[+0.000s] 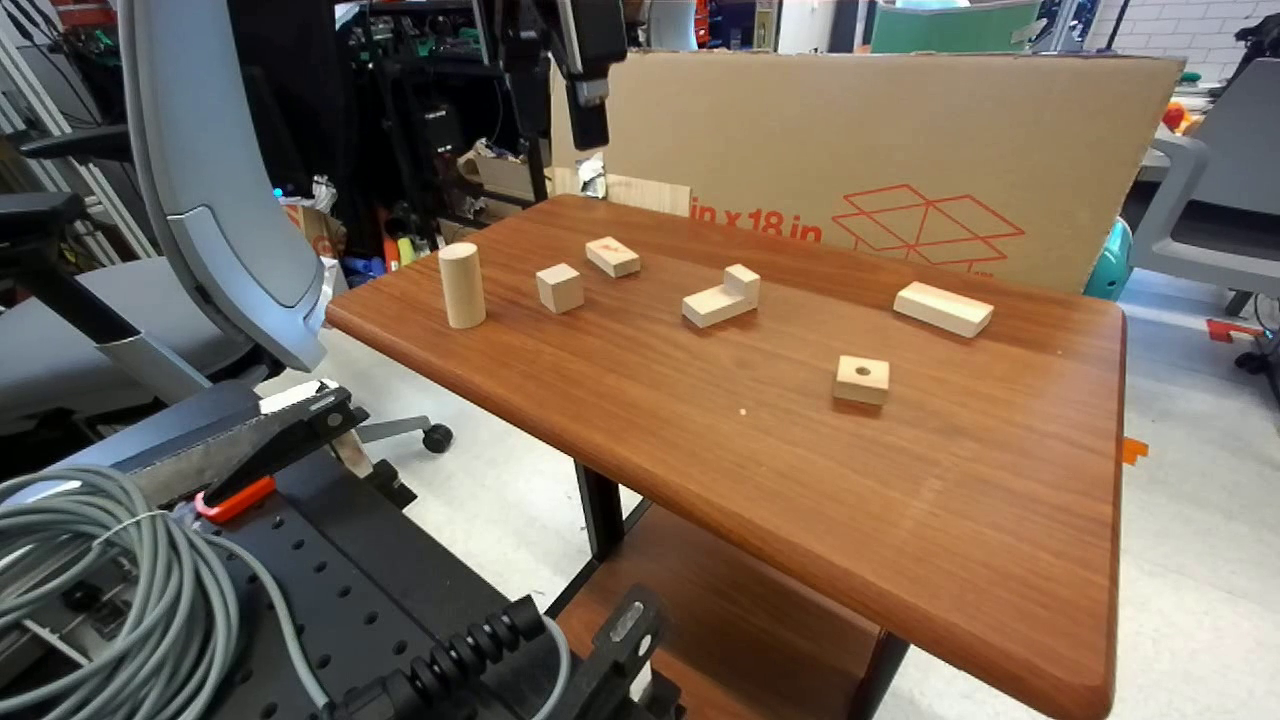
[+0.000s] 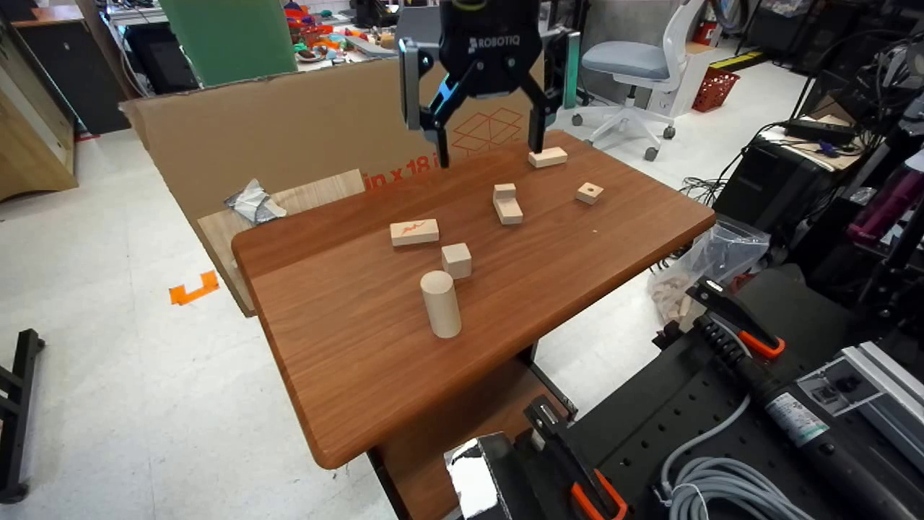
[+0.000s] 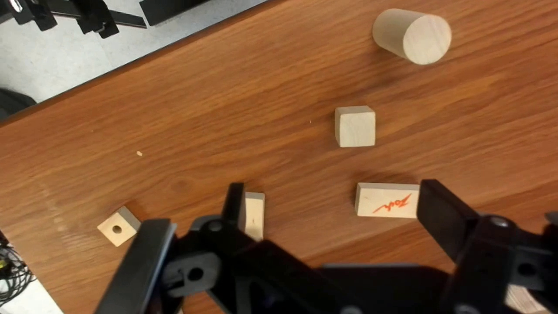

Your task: Move the wooden block to the right

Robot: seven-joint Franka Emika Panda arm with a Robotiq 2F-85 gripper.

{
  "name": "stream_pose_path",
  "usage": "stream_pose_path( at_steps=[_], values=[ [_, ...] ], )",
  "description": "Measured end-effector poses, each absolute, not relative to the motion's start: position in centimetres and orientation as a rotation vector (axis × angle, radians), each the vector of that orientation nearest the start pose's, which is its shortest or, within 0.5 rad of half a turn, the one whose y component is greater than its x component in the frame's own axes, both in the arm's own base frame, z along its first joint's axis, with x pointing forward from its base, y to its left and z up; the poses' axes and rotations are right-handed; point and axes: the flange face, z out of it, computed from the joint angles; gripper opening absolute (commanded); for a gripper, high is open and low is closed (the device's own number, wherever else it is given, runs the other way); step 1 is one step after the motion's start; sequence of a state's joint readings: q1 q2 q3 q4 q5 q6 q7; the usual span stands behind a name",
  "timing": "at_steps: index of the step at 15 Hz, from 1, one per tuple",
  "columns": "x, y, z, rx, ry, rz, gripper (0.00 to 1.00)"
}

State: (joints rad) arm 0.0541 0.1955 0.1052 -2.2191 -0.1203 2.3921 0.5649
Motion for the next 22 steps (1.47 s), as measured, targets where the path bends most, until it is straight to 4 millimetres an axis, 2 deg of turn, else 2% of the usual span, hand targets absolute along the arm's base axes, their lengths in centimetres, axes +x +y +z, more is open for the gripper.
stream_pose_path(
  at_steps=[9, 17, 18, 19, 20, 22],
  values=[
    [54.9, 10.1, 21.7, -3.260, 0.446, 0.118, 1.00],
    [56.5, 11.9, 18.4, -3.312, 0.382, 0.156, 1.00],
    [56.7, 12.1, 18.1, -3.316, 0.378, 0.159, 0.75],
    [56.9, 12.4, 17.8, -3.320, 0.372, 0.166, 0.74],
    [57.0, 12.6, 17.6, -3.326, 0.367, 0.178, 0.68],
    [57.1, 13.1, 17.0, -3.336, 0.354, 0.201, 0.50]
  ],
)
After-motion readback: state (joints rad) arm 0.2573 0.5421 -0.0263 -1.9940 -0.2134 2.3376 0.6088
